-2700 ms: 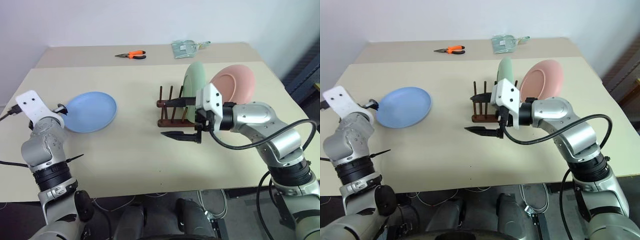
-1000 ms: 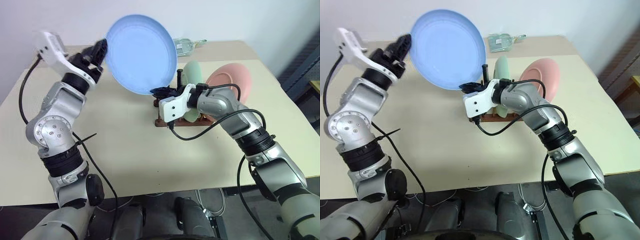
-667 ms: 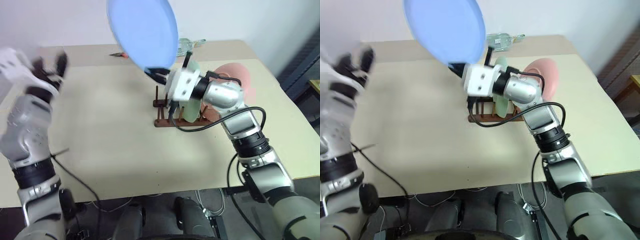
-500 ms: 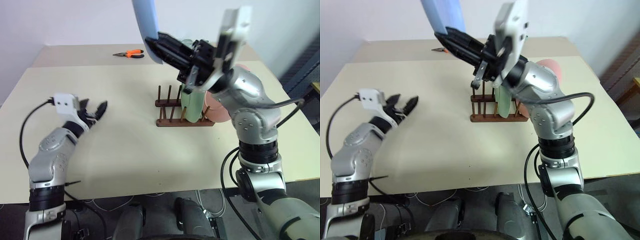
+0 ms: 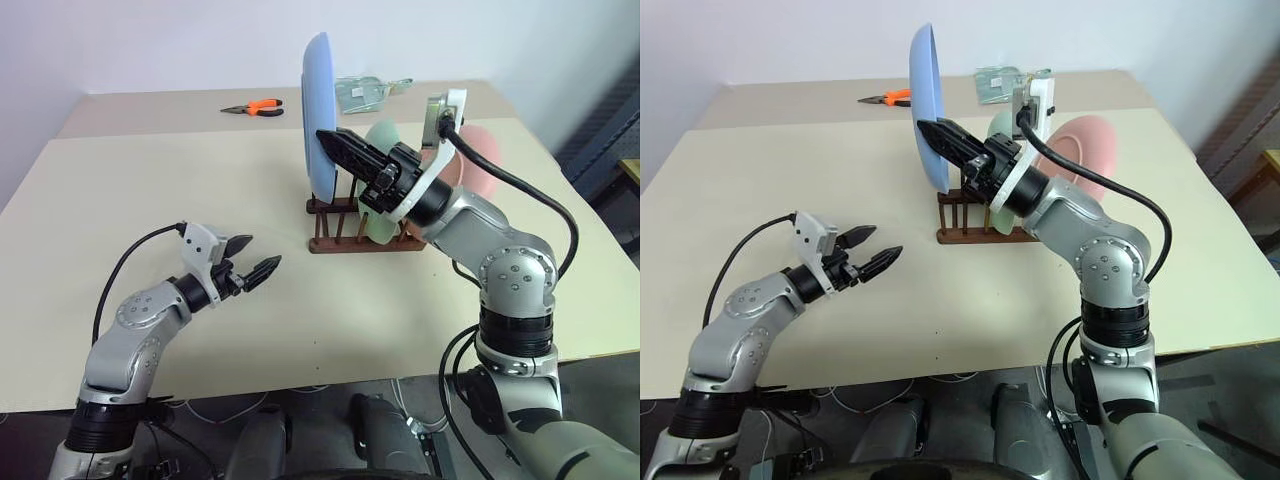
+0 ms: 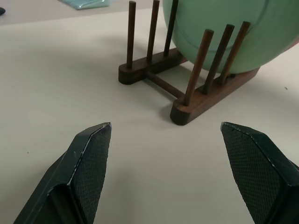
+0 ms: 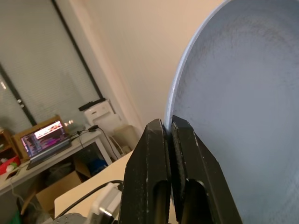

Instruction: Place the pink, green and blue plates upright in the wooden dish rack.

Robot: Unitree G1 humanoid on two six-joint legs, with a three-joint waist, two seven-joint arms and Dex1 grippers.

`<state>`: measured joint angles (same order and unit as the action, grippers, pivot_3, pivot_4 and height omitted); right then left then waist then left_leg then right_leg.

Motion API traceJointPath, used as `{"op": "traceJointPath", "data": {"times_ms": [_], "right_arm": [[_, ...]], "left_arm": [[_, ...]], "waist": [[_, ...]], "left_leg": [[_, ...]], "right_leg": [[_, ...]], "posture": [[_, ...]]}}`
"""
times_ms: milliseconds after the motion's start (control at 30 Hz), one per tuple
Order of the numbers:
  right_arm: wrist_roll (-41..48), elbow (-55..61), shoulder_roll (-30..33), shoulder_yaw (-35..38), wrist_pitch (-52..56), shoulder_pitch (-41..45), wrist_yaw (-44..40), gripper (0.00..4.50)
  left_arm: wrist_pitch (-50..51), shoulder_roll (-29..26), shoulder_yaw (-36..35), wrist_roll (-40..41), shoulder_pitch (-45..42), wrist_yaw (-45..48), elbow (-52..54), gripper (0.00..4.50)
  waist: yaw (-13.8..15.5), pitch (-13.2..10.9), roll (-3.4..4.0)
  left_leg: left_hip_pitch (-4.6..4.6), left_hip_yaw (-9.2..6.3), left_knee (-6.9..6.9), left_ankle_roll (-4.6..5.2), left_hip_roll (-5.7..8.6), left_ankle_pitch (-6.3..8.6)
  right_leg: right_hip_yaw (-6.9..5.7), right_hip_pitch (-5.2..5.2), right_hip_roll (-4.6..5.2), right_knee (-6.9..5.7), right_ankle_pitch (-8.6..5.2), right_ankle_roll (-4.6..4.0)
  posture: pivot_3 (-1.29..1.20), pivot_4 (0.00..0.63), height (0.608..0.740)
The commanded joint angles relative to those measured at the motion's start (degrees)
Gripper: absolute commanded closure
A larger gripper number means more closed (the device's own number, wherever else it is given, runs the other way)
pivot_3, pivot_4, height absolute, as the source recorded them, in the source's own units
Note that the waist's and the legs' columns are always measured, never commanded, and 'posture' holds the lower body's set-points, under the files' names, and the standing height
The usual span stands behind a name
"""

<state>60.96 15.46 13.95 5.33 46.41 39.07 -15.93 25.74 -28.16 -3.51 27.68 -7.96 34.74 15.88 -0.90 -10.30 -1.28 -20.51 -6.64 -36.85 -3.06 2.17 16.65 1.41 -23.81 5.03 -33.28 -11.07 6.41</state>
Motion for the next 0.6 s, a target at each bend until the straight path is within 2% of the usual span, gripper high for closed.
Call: {"op": "traceJointPath", "data": {"times_ms": [33,233,333,467,533,600], "right_arm": [[-0.1,-0.4,-0.5,1.3,-0.3,0.7,0.9,4.50],[-1.6,-2.9,0.0,1.4,0.4,0.3,0.5,4.50],[-2.8,-4.0,0.1,1.4,0.3,1.1,0.3,3.64],[-6.4,-4.0,0.6,0.3,-1.2,2.1,-0.4,1.70],[-11.8,-2.5,2.7,-2.5,-3.8,2.5,-2.9,0.88],[-18.9,-0.1,6.9,-6.4,-7.8,2.7,-7.0,0.88]], "left_arm": [[-0.7,0.5,-0.5,-0.2,-1.2,-0.3,1.5,0.67],[-0.1,1.3,-1.0,0.0,-1.3,-1.1,2.2,0.67],[-0.1,1.2,-0.8,-0.2,-1.2,-1.1,2.3,0.62],[-0.1,1.2,-0.6,-0.4,-1.3,-1.1,2.4,0.62],[-0.1,1.3,-0.4,-0.5,-1.4,-1.1,2.4,0.62],[-0.1,1.3,-0.2,-0.7,-1.4,-1.3,2.5,0.62]], "waist": [[0.0,0.0,0.00],[-0.1,0.0,0.00],[-0.1,0.0,0.00],[-0.1,0.0,0.00],[-0.1,0.0,0.01],[0.0,0.0,0.02]], "left_leg": [[-0.01,0.00,-0.01,0.00,0.00,0.00],[0.01,0.00,-0.01,0.01,0.00,0.01],[0.01,0.00,-0.01,0.02,0.00,0.01],[0.00,0.00,-0.01,0.02,0.00,0.01],[0.00,0.00,-0.01,0.02,0.00,0.01],[0.00,0.00,-0.01,0.02,0.00,0.01]], "right_leg": [[0.00,0.00,0.00,0.01,0.00,0.00],[0.00,0.01,-0.01,0.00,0.00,0.01],[0.00,0.01,-0.01,0.00,0.00,0.01],[-0.01,0.01,-0.01,0.01,0.00,0.02],[0.00,0.01,-0.01,0.01,0.00,0.02],[-0.01,0.01,-0.01,0.01,-0.01,0.02]], "posture": [[0.00,0.150,0.740],[0.00,0.150,0.740],[0.00,0.150,0.740],[0.00,0.150,0.740],[0.00,0.150,0.740],[0.00,0.150,0.740]]}}
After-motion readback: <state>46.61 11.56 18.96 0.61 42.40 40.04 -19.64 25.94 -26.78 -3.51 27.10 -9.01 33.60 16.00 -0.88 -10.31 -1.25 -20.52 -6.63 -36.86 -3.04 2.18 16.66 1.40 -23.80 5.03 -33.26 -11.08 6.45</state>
